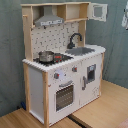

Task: Play with the kitchen

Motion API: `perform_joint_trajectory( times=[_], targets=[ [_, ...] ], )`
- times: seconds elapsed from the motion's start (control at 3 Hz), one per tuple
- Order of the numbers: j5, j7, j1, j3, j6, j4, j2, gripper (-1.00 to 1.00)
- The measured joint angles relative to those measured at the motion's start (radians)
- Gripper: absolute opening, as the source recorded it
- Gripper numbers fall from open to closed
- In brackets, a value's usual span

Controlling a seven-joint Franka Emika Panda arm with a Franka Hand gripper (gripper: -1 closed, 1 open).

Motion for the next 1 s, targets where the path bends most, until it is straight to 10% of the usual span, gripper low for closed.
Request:
perform_joint_trajectory(
  times=[1.0],
  targets=[
    [0.000,-0.135,0.000,-0.154,0.208,-0.011,0.100,-1.00]
  ],
)
